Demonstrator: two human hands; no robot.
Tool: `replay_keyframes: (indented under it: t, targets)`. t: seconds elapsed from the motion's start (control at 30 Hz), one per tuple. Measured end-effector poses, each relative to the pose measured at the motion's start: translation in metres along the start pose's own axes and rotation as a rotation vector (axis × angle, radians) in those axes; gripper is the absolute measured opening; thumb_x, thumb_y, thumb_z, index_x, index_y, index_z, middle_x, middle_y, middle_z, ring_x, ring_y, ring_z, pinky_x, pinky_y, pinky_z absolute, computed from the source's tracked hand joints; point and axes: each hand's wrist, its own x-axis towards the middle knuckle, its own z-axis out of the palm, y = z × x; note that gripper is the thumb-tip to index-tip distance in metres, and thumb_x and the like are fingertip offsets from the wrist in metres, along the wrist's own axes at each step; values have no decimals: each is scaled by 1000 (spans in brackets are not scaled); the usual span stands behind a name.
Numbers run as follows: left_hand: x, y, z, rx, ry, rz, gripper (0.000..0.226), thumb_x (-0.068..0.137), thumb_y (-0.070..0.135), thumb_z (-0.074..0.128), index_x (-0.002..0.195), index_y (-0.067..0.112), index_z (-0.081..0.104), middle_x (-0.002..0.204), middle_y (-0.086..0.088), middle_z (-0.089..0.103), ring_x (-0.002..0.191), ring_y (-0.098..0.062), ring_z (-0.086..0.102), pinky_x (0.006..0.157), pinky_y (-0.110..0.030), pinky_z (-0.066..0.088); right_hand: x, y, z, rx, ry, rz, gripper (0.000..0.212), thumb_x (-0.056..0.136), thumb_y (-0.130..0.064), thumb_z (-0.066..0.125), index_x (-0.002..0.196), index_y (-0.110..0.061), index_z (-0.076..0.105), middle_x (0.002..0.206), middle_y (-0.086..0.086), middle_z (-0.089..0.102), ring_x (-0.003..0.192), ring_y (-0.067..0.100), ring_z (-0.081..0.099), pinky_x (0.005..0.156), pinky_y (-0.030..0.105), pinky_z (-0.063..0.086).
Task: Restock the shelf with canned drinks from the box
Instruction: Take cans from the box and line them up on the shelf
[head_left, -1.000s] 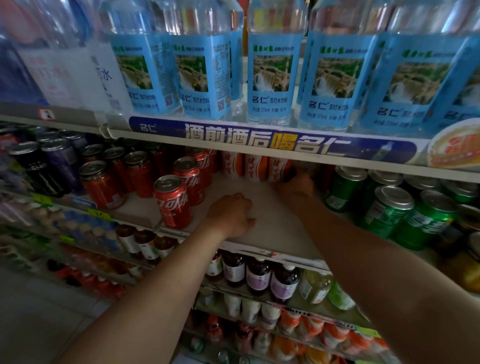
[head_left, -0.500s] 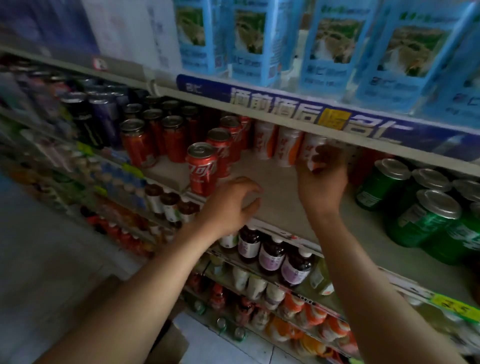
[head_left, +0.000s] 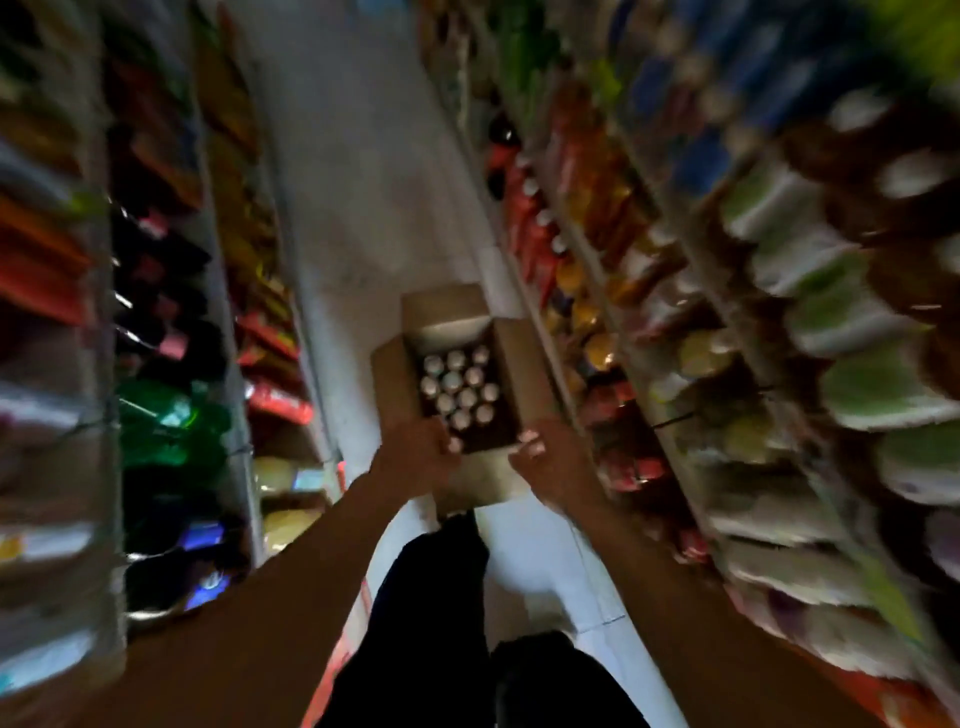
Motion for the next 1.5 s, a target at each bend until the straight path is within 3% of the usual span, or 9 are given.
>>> replay_keyframes:
  t: [0.17, 0.47, 0.77, 0.9, 1.0, 1.17, 1.33, 1.43, 1.5]
  targets:
    - [99, -127, 98, -189, -85, -331, 52, 81, 35, 70, 129, 19, 56, 114, -9, 67, 113, -27, 62, 92, -32, 46, 119, 91, 129, -246, -332, 223, 31, 87, -21, 70, 114, -6, 64, 109, 9, 64, 104, 23, 60, 89, 27, 42]
    - [242, -237, 214, -161, -120, -287, 85, 87, 49, 61, 152, 42, 7, 160, -12, 5, 142, -43, 23, 107, -51, 36, 283, 200, 332, -445, -529, 397, 45, 88, -40, 66, 122, -12, 62, 130, 13, 61, 122, 30, 55, 96, 34, 45]
    - [274, -262, 273, -242, -122, -215, 87, 92, 20, 60, 151, 47, 2, 163, -8, -13, 130, -37, 48, 97, -45, 47, 322, 269, 404, -412, -604, 506, 28, 100, -20, 52, 121, -4, 60, 139, 20, 53, 130, 33, 49, 106, 35, 37]
    - [272, -259, 253, -297, -192, -261, 78, 87, 32, 68, 152, 33, 25, 162, -17, -7, 137, -40, 37, 108, -47, 40, 311, 236, 356, -271, -563, 487, 29, 89, -30, 69, 112, -12, 70, 121, 6, 67, 116, 23, 61, 98, 33, 48]
    - [266, -249, 223, -419, -24, -210, 72, 67, 40, 71, 130, 8, 55, 143, -25, 38, 126, -42, 47, 103, -53, 43, 292, 195, 298, -48, -493, 516, 18, 85, -28, 74, 101, -20, 71, 93, -6, 69, 83, 11, 66, 72, 30, 58]
    - [248, -158, 139, -365, -51, 154, 106, 51, 61, 75, 143, 24, 39, 150, -8, 37, 139, -24, 37, 114, -35, 34, 240, 94, 146, 227, -399, 615, 28, 83, -27, 72, 86, 1, 70, 68, 15, 66, 52, 22, 65, 50, 28, 55]
    - [180, -23, 33, -411, -45, 313, 47, 59, 32, 86, 98, 28, 61, 83, 16, 68, 82, 5, 63, 71, -13, 48, 156, -11, 2, 305, -301, 558, 61, 79, -59, 65, 83, 1, 72, 67, 24, 70, 48, 23, 65, 47, 27, 53]
    - [118, 53, -20, -538, -72, 381, 52, 58, 9, 90, 93, 32, 58, 83, 24, 68, 81, 15, 61, 74, -7, 48, 86, -62, -84, 330, -148, 364, 62, 74, -71, 64, 84, -11, 73, 72, 15, 73, 58, 22, 68, 59, 35, 58]
    - [77, 94, -49, -628, -201, 427, 73, 57, 8, 90, 113, 38, 53, 103, 16, 70, 97, 4, 65, 88, -22, 54, 39, -82, -128, 428, -121, 110, 42, 78, -52, 71, 106, -22, 69, 91, 3, 75, 82, 18, 72, 70, 35, 58]
